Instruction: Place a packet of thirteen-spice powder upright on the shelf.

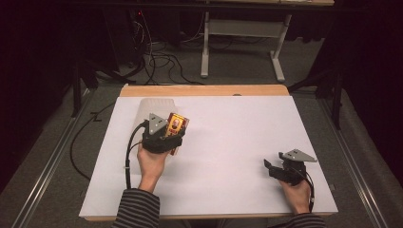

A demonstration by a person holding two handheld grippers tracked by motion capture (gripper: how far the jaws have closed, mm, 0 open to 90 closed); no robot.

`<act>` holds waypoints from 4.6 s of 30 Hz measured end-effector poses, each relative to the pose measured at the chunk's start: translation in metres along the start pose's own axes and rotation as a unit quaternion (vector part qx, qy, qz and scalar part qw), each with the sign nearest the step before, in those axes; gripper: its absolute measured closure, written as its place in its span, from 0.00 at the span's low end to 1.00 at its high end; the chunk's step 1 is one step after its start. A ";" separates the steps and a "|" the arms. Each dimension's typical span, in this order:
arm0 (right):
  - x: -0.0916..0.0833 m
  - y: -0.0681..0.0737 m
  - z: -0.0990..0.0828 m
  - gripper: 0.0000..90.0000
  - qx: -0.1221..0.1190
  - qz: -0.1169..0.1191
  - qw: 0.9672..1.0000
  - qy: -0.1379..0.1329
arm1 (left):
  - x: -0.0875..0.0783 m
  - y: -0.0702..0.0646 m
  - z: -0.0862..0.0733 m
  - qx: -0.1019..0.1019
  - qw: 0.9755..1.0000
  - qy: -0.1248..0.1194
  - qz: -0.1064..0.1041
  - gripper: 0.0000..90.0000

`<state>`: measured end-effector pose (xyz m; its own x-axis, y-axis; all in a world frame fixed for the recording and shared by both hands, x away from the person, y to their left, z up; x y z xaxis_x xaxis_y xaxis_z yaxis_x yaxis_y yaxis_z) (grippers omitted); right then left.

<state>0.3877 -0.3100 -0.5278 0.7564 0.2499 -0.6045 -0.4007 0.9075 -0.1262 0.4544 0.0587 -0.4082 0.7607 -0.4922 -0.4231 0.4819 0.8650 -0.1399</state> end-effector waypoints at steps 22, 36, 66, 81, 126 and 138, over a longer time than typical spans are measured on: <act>0.000 0.000 0.000 0.34 -0.003 -0.001 1.000 -0.001 | 0.008 0.036 -0.009 -0.019 0.999 0.012 0.047 0.36; 0.000 0.000 0.000 0.34 -0.003 -0.002 1.000 0.001 | 0.011 0.046 -0.015 -0.020 0.997 0.026 0.063 0.36; 0.001 0.000 0.000 0.34 -0.007 -0.003 1.000 0.004 | 0.001 0.062 -0.031 -0.017 0.995 0.049 0.090 0.36; 0.001 0.000 0.000 0.34 -0.007 -0.003 1.000 0.004 | -0.008 0.064 -0.038 -0.015 0.994 0.056 0.095 0.36; 0.001 0.001 0.000 0.34 -0.006 -0.003 1.000 0.006 | -0.035 0.068 -0.046 -0.021 0.994 0.048 0.093 0.29; 0.001 0.001 0.000 0.34 -0.005 -0.003 1.000 0.004 | -0.042 0.062 -0.032 -0.013 0.995 0.037 0.087 0.26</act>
<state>0.3882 -0.3091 -0.5286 0.7544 0.2418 -0.6103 -0.4013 0.9056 -0.1372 0.4380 0.1360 -0.4280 0.7972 -0.3279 -0.5069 0.3344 0.9389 -0.0813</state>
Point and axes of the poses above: each handheld gripper's, and its own axes: x roughly forward along the jaws, z roughly out of its top, y roughly to its left, the point moved 8 cm from there along x, roughly forward along the jaws, and after that the axes turned 7 degrees about -x, right-handed, at the moved point
